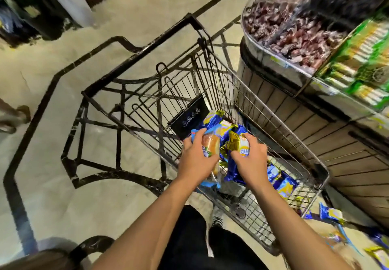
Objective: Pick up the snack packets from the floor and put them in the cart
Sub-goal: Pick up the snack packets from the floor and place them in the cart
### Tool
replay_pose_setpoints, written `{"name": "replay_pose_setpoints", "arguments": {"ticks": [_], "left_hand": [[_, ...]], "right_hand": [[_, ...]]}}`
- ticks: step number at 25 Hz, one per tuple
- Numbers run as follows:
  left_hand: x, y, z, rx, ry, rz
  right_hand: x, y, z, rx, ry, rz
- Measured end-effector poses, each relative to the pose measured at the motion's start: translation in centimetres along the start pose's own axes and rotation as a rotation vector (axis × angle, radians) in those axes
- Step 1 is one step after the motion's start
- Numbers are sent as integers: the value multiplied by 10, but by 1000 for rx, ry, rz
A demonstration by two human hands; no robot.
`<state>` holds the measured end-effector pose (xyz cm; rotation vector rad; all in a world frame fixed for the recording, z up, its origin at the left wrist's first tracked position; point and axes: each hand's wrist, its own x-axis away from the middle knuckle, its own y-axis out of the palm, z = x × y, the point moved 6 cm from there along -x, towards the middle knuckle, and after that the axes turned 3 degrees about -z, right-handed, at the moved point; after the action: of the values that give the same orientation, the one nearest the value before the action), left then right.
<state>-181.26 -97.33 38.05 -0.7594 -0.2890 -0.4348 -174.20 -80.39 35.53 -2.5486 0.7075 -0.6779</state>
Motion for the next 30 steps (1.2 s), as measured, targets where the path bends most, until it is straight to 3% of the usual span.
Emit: {"name": "replay_pose_setpoints", "arguments": {"ticks": [11, 18, 26, 30], "left_hand": [[-135, 64, 29, -240, 136, -332], [-144, 160, 38, -312, 199, -569], [-157, 264, 4, -432, 159, -614], [-160, 296, -16, -543, 231, -598]], "right_hand": [[-59, -22, 61, -19, 294, 253], [-67, -36, 129, -13, 499, 311], [-84, -37, 217, 87, 572, 320], [-90, -23, 252, 128, 640, 271]]}}
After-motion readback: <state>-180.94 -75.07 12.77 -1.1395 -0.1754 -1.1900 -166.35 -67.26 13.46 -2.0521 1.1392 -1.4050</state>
